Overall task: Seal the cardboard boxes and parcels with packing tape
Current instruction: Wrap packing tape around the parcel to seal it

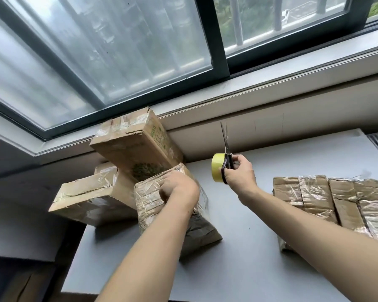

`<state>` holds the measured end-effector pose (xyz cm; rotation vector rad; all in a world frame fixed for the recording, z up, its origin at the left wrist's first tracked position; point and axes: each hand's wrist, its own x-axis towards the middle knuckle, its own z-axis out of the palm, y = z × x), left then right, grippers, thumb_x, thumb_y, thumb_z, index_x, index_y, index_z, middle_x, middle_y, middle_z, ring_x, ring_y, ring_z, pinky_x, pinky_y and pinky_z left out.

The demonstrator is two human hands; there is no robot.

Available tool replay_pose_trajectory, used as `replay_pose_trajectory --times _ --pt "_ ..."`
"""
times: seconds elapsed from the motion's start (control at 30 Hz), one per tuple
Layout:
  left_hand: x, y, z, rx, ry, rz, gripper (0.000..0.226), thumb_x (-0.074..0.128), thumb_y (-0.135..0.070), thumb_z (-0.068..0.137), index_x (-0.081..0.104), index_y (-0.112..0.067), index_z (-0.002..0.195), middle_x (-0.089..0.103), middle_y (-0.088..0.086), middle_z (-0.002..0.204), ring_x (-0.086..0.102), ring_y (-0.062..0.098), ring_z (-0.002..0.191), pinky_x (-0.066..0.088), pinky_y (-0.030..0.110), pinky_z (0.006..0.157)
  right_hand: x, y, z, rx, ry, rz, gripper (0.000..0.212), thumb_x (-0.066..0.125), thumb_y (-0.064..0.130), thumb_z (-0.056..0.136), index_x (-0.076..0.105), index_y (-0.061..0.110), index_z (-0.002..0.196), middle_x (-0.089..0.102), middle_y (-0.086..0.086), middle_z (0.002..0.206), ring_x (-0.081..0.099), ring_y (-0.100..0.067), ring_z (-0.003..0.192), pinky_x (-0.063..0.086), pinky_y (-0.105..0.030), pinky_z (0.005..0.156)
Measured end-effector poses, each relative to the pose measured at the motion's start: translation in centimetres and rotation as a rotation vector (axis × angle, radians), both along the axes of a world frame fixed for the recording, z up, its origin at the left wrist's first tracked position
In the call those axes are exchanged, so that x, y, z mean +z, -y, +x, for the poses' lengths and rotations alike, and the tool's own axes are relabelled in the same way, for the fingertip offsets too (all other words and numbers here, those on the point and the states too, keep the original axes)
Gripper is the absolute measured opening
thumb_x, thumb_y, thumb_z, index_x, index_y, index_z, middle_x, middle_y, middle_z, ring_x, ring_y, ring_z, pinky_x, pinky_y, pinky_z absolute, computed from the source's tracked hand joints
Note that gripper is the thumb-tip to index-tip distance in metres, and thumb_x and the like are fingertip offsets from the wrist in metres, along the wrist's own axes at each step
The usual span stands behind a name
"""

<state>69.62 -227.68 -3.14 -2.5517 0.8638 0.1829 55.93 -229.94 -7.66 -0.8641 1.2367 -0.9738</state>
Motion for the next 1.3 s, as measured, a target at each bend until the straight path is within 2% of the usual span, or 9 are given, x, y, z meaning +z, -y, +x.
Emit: replay_pose_trajectory --times 0.2,0.3,0.5,0.73,0.87,1.0,1.07,1.17,1.3 --pt "0.1 0.9 -0.6 -0.215 0.08 0.244 0.041 0.057 -0.008 0.093 0.059 -0.008 0.133 0.058 0.008 0.135 0.058 0.03 0.12 0.053 0.039 0.068 -0.5 -0.6 -0.5 0.043 -0.055 0.004 0.021 0.067 0.004 0.083 0.059 0.023 0.09 0.072 -0.001 0.088 0.061 -0.017 0.075 0.051 -0.031 0.066" --pt "0.2 0.8 -1.0 -0.308 0.098 0.206 0.038 0.052 -0.004 0.095 0.061 -0.01 0.131 0.06 0.0 0.136 0.058 0.023 0.123 0.054 0.033 0.083 -0.5 -0.7 -0.9 0.046 -0.042 0.005 0.022 0.066 0.003 0.085 0.059 0.023 0.089 0.07 0.001 0.086 0.06 -0.016 0.074 0.05 -0.03 0.065" --pt "1.4 -0.3 -1.1 -0.355 0.063 0.094 0.037 0.05 -0.004 0.096 0.059 -0.011 0.132 0.061 0.005 0.134 0.059 0.025 0.123 0.052 0.033 0.088 -0.2 -0.8 -1.1 0.064 -0.008 0.006 0.022 0.068 0.005 0.086 0.058 0.025 0.09 0.07 0.003 0.088 0.063 -0.015 0.079 0.054 -0.032 0.072" --pt "4.6 0.0 1.7 -0.414 -0.055 -0.026 0.038 0.053 -0.021 0.098 0.052 -0.006 0.133 0.061 0.012 0.129 0.06 0.032 0.116 0.046 0.036 0.081 -0.1 0.4 -2.0 -0.009 0.036 -0.001 0.021 0.071 0.01 0.085 0.061 0.023 0.099 0.07 0.006 0.09 0.064 -0.013 0.081 0.056 -0.034 0.078" --pt "6.7 2.4 4.7 -0.343 -0.294 -0.407 0.025 0.051 -0.018 0.095 0.065 0.003 0.093 0.07 0.019 0.097 0.068 0.034 0.088 0.058 0.04 0.078 0.1 1.6 -2.2 -0.101 -0.007 -0.018 0.02 0.066 0.01 0.084 0.06 0.025 0.096 0.071 0.009 0.086 0.064 -0.015 0.083 0.055 -0.039 0.083" --pt "4.8 0.6 7.5 -0.283 -0.434 -0.416 0.049 0.058 -0.046 0.094 0.05 -0.012 0.061 0.056 0.002 0.06 0.054 0.024 0.061 0.044 0.032 0.061 -0.2 2.0 -2.4 -0.133 -0.036 -0.011 0.02 0.07 0.013 0.081 0.061 0.026 0.093 0.073 0.007 0.089 0.068 -0.019 0.09 0.056 -0.041 0.088" --pt "3.7 -0.2 8.7 -0.255 -0.469 -0.424 0.049 0.06 -0.056 0.09 0.047 -0.016 0.064 0.056 -0.001 0.06 0.054 0.023 0.063 0.042 0.033 0.062 -0.2 2.0 -2.1 -0.108 -0.069 -0.017 0.02 0.069 0.01 0.082 0.06 0.026 0.091 0.072 0.006 0.089 0.069 -0.021 0.094 0.055 -0.04 0.09" --pt "4.0 -0.5 9.3 -0.278 -0.38 -0.409 0.044 0.061 -0.058 0.087 0.055 -0.015 0.088 0.067 0.001 0.09 0.061 0.02 0.083 0.046 0.034 0.07 0.2 2.6 -0.7 -0.101 -0.077 -0.025 0.02 0.068 0.009 0.083 0.058 0.025 0.088 0.071 0.005 0.088 0.067 -0.021 0.091 0.055 -0.042 0.091" --pt "4.1 -1.7 8.8 0.01 -0.307 -0.309 0.1 0.052 -0.076 0.081 0.026 -0.001 0.142 0.057 0.014 0.13 0.06 0.034 0.114 0.049 0.037 0.092 1.0 3.8 1.6 -0.053 -0.04 -0.065 0.022 0.079 0.012 0.079 0.062 0.021 0.09 0.073 0.002 0.088 0.067 -0.018 0.082 0.058 -0.041 0.085"
